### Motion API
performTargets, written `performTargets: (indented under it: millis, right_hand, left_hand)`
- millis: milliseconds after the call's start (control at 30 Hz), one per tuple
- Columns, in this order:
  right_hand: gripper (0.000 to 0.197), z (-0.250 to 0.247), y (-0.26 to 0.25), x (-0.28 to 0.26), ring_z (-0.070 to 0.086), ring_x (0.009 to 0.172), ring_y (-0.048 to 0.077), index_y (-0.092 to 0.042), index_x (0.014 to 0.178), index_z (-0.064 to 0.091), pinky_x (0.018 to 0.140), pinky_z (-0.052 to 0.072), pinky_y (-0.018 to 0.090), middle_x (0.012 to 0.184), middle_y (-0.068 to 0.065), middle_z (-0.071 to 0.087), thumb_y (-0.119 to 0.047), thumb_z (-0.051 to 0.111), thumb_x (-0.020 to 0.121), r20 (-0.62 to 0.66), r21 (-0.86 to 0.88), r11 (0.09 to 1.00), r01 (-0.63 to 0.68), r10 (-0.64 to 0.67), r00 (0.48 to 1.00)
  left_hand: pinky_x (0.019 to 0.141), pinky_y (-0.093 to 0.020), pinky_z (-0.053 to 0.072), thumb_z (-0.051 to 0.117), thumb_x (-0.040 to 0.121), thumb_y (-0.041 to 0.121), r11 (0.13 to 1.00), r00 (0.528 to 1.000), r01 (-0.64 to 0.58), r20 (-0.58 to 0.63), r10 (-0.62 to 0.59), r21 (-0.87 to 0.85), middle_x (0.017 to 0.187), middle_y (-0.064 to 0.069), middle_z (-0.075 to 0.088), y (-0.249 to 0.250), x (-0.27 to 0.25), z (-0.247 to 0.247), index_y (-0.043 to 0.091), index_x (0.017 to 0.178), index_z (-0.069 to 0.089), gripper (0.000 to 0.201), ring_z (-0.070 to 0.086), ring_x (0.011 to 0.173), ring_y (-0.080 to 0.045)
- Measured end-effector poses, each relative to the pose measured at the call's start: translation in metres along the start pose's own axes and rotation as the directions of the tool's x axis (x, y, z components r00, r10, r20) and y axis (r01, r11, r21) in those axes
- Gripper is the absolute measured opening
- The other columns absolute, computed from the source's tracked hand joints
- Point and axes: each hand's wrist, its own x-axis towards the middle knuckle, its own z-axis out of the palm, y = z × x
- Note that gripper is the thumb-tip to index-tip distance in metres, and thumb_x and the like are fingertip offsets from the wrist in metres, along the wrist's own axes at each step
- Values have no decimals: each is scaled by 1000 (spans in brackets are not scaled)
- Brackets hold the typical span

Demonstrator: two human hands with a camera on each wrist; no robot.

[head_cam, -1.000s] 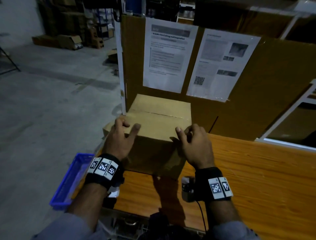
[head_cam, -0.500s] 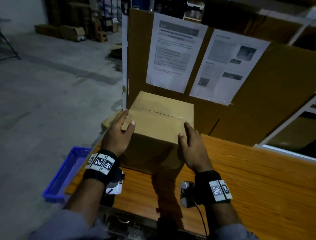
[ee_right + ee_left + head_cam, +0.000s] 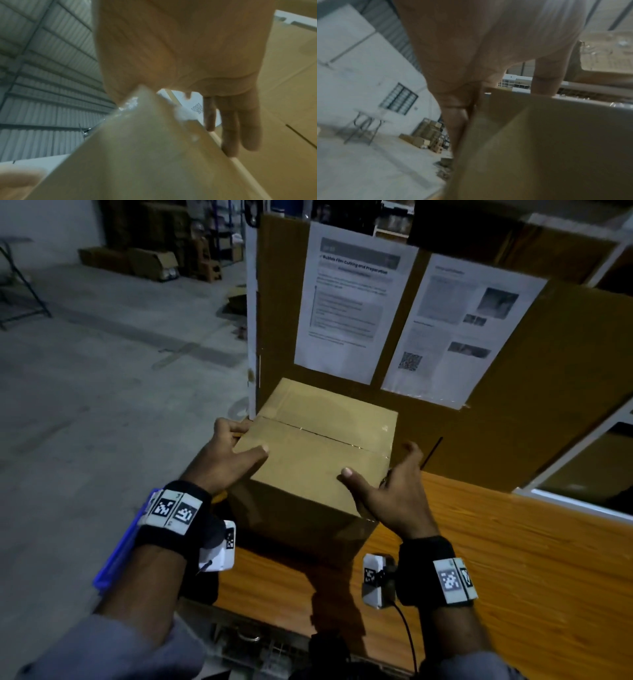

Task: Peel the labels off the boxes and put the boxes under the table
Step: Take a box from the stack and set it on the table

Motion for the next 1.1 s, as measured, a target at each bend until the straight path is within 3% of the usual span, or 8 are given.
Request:
performTargets:
  millis: [33, 133, 300, 433, 533, 733, 900, 1100]
  right_hand:
    - [136, 1, -2, 0, 35, 147, 34, -24, 162, 7, 113, 41, 48, 165, 15, 29, -91, 70, 64, 21, -27, 999, -41, 41, 999]
    - [116, 2, 2, 1, 34, 141, 30, -32, 151, 38, 105, 46, 49, 147, 5, 51, -100, 61, 59, 68, -136, 991, -20, 30, 997]
    - [106, -9, 4, -2, 45, 125, 16, -32, 146, 40, 95, 50, 40, 137, -2, 51, -79, 82, 60, -10, -53, 994, 94, -94, 995]
    - [148, -14, -1, -5, 38, 136, 16, -32, 165, 1, 110, 42, 37, 159, -1, 31, -41, 101, 55, -90, -1, 972, 234, -233, 968]
    - [161, -14, -8, -10, 32, 102, 9, -33, 162, -25, 93, 45, 37, 157, 7, 24, -42, 100, 61, -105, -136, 959, 250, -264, 959]
    - [159, -11, -3, -16, 52, 81, 25, -44, 156, -31, 80, 58, 45, 125, 16, 42, -54, 96, 63, -121, -226, 955, 191, -222, 968]
    - [134, -16, 12, -14, 51, 126, 29, -29, 163, 2, 96, 56, 48, 148, 10, 41, -54, 93, 68, -208, -129, 964, 233, -256, 944]
    - [99, -11, 5, -16, 58, 125, 25, -29, 148, 21, 95, 60, 49, 142, 3, 51, -56, 86, 78, -236, 11, 977, 211, -202, 950]
  left_hand:
    - [83, -40, 56, 74, 89, 51, 999, 1000, 11, 0, -11, 44, 138, -3, 54, 3, 0, 2, 31, 139, 32, 68, 62, 105, -15]
    - [103, -48, 50, 77, 81, 63, 982, 1000, -5, 6, 4, 190, 151, -9, 48, 6, 2, 9, 35, 159, 9, 107, 55, 129, -31]
    - [107, -57, 48, 89, 67, 60, 979, 998, -53, 47, 45, 195, 148, -6, 41, 13, -5, 9, 41, 162, -1, 132, 47, 134, -31]
    - [107, -66, 44, 100, 59, 38, 940, 990, -112, -42, 133, 323, 149, -11, 31, 26, -19, 20, 59, 149, -29, 159, 44, 135, -40]
    - [108, -71, 40, 104, 51, 27, 907, 990, -119, -24, 141, 405, 162, -17, 22, 25, -23, 33, 56, 135, -49, 177, 42, 140, -47]
    - [100, -65, 46, 105, 47, 25, 883, 992, -109, -6, 126, 457, 156, -28, 35, 13, -34, 46, 50, 135, -52, 182, 56, 127, -46]
    - [103, -66, 44, 104, 48, 31, 851, 987, -144, 15, 158, 506, 154, -29, 38, 11, -28, 45, 48, 137, -51, 180, 54, 129, -48]
    - [112, -67, 38, 97, 58, 50, 898, 981, -181, 5, 195, 400, 162, -24, 30, 7, -18, 43, 48, 144, -45, 166, 46, 138, -45]
